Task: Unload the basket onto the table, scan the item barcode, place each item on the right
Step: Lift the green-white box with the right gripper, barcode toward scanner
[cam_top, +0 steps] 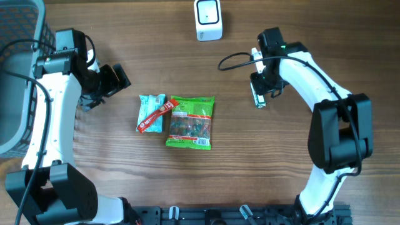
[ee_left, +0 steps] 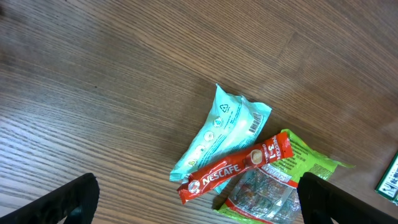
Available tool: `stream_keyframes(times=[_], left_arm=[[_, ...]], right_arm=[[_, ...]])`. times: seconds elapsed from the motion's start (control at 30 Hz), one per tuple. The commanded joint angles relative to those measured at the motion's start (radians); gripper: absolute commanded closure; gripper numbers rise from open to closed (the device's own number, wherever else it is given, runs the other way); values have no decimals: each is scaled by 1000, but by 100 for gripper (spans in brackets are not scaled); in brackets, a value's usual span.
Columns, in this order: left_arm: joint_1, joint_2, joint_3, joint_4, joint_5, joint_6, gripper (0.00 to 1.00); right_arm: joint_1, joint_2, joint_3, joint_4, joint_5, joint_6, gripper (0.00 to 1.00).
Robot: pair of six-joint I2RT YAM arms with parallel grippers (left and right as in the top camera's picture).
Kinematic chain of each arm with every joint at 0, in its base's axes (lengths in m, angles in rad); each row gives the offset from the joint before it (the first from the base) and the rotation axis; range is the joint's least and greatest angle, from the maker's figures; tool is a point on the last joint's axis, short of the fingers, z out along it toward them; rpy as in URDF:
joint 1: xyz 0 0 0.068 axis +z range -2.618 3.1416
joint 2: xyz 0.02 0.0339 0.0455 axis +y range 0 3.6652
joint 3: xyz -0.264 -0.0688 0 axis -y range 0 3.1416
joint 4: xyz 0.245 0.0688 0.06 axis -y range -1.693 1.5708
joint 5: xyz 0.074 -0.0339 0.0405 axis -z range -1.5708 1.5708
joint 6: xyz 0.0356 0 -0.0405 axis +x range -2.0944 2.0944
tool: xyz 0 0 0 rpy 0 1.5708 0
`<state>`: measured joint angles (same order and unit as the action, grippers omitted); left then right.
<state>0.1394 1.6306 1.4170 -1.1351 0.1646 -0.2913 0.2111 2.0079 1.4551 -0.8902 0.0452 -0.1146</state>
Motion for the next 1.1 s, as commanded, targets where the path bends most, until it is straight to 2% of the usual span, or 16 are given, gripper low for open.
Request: stream_keyframes(times=[0.0, 0.23, 0.37, 0.53, 0.67, 0.8, 1.07], left_arm=[[3, -13, -3, 2, -2, -9, 0], [3, -13, -3, 2, -2, -9, 0], [3, -13, -3, 2, -2, -9, 0], [3, -13, -3, 2, -2, -9, 0], [3, -13, -3, 2, -2, -9, 0], [3, -13, -3, 2, -2, -9, 0], [3, -13, -3, 2, -2, -9, 0]], right_arm=[[-16, -16, -10, 12, -10, -13, 66], [-16, -16, -10, 8, -47, -5, 65], [-16, -16, -10, 8, -233, 7, 66], [-14, -16, -10, -2, -236, 20, 65], [-13, -16, -47, 20, -117, 59, 64], [-13, -16, -74, 61, -56, 61, 58], [-13, -17, -73, 79, 68, 61, 59]])
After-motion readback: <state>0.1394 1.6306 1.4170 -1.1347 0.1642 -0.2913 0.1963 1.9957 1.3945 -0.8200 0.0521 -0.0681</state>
